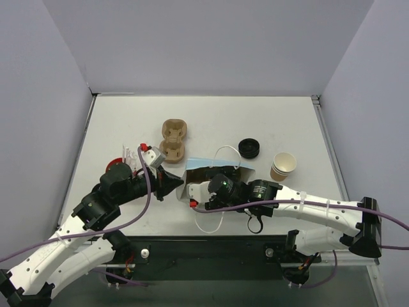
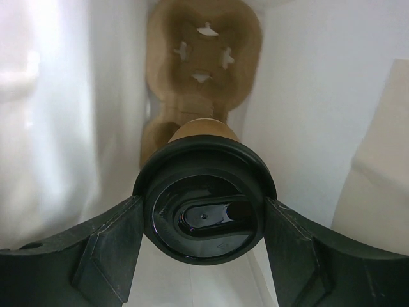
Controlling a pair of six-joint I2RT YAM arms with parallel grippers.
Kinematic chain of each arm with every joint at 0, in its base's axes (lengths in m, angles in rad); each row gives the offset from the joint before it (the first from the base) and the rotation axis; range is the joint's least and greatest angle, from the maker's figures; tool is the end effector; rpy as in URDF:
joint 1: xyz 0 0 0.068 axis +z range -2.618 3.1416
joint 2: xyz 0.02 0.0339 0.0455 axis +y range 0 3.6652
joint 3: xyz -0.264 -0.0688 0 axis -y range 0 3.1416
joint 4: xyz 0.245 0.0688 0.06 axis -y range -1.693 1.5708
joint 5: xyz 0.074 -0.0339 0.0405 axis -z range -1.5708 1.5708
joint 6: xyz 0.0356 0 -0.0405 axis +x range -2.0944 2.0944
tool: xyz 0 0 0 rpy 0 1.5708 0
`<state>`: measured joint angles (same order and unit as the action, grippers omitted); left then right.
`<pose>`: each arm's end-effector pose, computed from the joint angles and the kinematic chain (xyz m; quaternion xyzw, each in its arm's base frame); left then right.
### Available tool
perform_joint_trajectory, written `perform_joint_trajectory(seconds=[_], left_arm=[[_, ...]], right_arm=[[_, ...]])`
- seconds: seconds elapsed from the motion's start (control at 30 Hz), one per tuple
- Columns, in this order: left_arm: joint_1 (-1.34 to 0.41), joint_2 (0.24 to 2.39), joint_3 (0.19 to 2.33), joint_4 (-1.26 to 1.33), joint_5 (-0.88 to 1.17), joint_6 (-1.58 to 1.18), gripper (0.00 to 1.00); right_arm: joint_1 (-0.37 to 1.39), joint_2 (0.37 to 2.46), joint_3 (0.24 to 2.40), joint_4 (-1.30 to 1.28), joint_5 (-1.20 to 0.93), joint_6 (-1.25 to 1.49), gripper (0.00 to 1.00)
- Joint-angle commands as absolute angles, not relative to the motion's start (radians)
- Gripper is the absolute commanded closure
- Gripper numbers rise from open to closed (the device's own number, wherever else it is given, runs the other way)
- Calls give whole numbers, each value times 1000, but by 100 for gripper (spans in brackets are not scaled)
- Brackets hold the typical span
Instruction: Pack the takeout coffee
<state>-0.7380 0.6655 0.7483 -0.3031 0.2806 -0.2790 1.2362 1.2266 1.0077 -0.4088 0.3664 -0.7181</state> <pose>0.1096 -0.1130 0.3329 0.2609 0.7327 -0.3967 0.4875 0.1007 0.2507 0.3044 -0.6798 0.5586 -0.0425 0.4733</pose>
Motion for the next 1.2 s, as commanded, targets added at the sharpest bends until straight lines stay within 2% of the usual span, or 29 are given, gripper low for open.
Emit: perform_joint_trajectory(seconds=[0.0,0.37,0.63,0.83,1.17], left_arm=[[-738,638,752,-282,316,-253,100],[-738,644,739,-285,319,-226,100],[-738,647,752,-266,290,-253,100],[-738,603,669,-167,308,-321,100],[-738,588,657,-213,341,-298,100]], right_arm=[[1206,1216,1074,-422,365,-730,59],[1126,1235,1120,-420,285,-733,59],[1094,1223,1022,-385,268,-796,61],[1092,1223,980,-330,258,-811,62],[1091,1215,910,-261,262,-822,62]])
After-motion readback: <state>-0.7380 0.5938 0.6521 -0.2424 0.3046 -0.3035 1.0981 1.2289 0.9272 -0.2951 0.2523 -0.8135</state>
